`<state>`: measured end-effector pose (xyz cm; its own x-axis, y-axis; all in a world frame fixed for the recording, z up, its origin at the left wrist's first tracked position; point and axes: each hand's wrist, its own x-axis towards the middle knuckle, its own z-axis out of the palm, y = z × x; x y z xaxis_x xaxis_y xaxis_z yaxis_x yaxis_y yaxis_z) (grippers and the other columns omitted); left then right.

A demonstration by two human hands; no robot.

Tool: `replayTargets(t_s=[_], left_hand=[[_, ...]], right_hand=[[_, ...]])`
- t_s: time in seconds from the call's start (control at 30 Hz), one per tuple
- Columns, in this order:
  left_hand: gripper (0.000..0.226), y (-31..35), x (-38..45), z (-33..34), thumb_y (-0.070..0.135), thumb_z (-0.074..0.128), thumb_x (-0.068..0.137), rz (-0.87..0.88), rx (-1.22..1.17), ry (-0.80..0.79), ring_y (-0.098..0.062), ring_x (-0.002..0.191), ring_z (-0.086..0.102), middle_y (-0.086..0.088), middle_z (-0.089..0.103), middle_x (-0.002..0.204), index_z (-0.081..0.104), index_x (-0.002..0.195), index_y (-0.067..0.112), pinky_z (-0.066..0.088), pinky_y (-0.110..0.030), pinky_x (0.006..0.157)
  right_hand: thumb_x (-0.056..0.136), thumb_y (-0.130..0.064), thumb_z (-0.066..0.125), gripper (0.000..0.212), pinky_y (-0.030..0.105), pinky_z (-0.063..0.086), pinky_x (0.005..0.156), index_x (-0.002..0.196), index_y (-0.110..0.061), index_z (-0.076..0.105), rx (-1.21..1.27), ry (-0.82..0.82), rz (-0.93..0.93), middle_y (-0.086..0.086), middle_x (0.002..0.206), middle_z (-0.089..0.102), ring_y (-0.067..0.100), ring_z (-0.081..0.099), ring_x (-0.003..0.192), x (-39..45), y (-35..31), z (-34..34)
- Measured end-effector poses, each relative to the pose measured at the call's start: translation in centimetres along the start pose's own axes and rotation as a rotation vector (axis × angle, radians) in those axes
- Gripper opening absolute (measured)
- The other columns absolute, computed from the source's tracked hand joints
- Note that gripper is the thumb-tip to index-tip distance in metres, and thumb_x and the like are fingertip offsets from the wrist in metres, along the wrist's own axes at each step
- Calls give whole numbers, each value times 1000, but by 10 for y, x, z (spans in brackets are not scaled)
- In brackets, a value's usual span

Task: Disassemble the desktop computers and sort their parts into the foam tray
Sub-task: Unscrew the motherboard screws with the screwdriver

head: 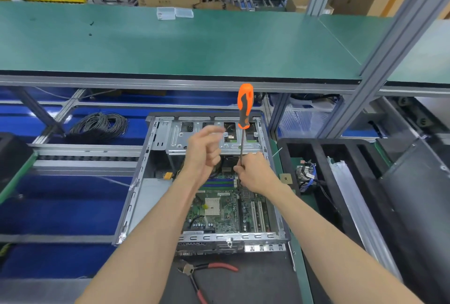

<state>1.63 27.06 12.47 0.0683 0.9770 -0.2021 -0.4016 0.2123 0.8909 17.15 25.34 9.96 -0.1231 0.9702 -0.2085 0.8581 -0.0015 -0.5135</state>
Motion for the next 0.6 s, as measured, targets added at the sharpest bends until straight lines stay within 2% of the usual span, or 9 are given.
replayTargets(t_s=[0.07,0.13,0.2,0.27,0.37,0.43,0.5,0.57,0.6], left_hand=[[18,8,0,4,5,66,93,81,216,-167,-14,44,14,6,27,50,77,103,16,13,-24,39],[18,13,0,11,7,70,92,160,399,-200,-15,42,19,6,36,47,78,107,11,17,-24,40],[18,12,1,17,4,68,92,220,493,-188,-1,36,38,16,49,45,75,108,-2,29,-10,40],[19,11,1,21,1,66,93,245,541,-199,9,39,49,20,55,44,72,109,-7,33,1,45],[15,9,3,20,2,66,93,249,551,-212,12,40,49,20,54,43,73,105,-4,34,2,45],[13,7,5,19,2,66,93,249,544,-204,11,39,49,7,47,41,73,105,1,34,2,44],[13,6,5,19,2,66,93,249,531,-205,11,39,49,-9,50,58,73,105,3,34,1,44],[15,5,6,16,3,67,92,247,511,-210,10,39,49,-6,50,52,73,106,1,34,0,44],[15,4,6,14,3,69,91,244,507,-205,8,39,49,4,48,44,74,105,0,34,-1,43]], right_hand=[[103,-23,53,32,35,42,69,77,-5,57,-33,7,10,13,79,57,35,56,83,1,0,4],[103,-23,54,29,33,38,67,81,-6,56,-50,19,20,12,81,54,35,52,82,2,1,5],[103,-22,55,28,36,43,68,84,-2,60,-57,11,25,15,84,58,37,56,85,3,1,4],[102,-21,57,27,41,52,75,89,1,66,-60,-11,27,19,89,66,38,62,89,5,0,2],[100,-19,59,24,44,56,80,89,1,67,-58,-37,32,20,87,69,37,65,88,10,0,1],[98,-17,60,22,44,56,80,88,1,67,-68,-45,41,20,87,69,37,66,88,11,1,2],[97,-17,59,20,44,56,82,90,0,66,-68,-41,55,19,93,69,37,65,91,12,1,4],[98,-18,58,18,43,56,83,92,-2,64,-77,-35,58,18,98,67,37,64,94,14,1,5],[98,-18,58,17,43,55,82,91,-3,63,-82,-30,59,18,99,67,37,63,94,14,1,5]])
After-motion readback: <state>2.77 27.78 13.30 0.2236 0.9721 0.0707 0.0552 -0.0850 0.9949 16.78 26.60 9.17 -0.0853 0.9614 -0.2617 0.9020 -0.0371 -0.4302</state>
